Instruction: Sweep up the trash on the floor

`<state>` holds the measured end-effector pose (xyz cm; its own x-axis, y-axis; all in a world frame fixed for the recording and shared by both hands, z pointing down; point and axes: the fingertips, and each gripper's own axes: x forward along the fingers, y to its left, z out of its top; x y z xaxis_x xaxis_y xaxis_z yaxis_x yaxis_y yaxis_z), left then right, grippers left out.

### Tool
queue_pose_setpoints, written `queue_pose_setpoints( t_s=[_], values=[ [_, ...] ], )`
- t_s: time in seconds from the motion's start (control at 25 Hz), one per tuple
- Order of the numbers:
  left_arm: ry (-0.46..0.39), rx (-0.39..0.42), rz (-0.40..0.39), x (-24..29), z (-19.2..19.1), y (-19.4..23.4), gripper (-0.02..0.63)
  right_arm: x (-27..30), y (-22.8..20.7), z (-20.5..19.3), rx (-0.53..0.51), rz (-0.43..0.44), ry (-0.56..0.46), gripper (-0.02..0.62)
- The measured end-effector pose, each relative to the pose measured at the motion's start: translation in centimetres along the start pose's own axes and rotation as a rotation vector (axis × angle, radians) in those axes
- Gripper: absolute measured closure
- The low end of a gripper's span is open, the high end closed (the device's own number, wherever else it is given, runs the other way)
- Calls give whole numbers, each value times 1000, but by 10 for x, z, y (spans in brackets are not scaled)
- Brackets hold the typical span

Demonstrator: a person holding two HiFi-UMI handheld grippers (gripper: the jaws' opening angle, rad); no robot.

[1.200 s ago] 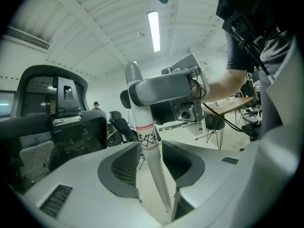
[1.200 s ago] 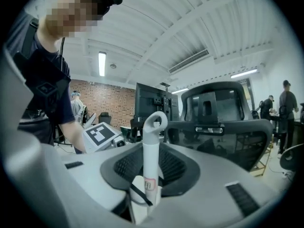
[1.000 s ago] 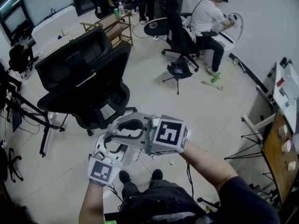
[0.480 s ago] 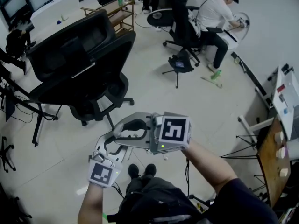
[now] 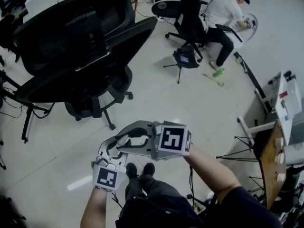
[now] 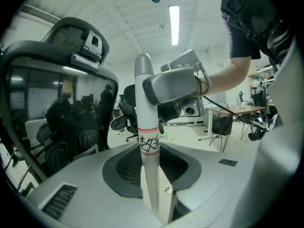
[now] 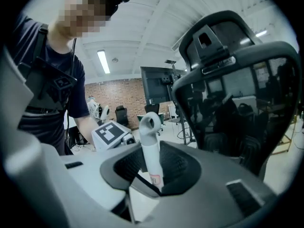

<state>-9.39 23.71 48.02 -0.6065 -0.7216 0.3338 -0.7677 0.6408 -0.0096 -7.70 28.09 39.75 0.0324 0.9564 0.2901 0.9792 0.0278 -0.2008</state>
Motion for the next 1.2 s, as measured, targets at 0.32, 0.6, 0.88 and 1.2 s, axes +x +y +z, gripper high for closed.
queue_pose_setpoints(
  t_s=[0.32, 0.6, 0.88, 1.2],
  values=[
    [36, -19, -15, 17, -50, 12, 514, 28, -19, -45, -15, -21, 123, 477],
    [14, -44, -1, 30, -53, 9, 515, 23, -22, -56, -13, 16, 173, 476],
    [25, -77, 4, 50, -48, -22, 517, -12, -11, -70, -19, 41, 166, 476],
    [64, -74, 39, 86, -40, -75, 518, -76, 8, -98, -71, 124, 174, 476]
  ],
)
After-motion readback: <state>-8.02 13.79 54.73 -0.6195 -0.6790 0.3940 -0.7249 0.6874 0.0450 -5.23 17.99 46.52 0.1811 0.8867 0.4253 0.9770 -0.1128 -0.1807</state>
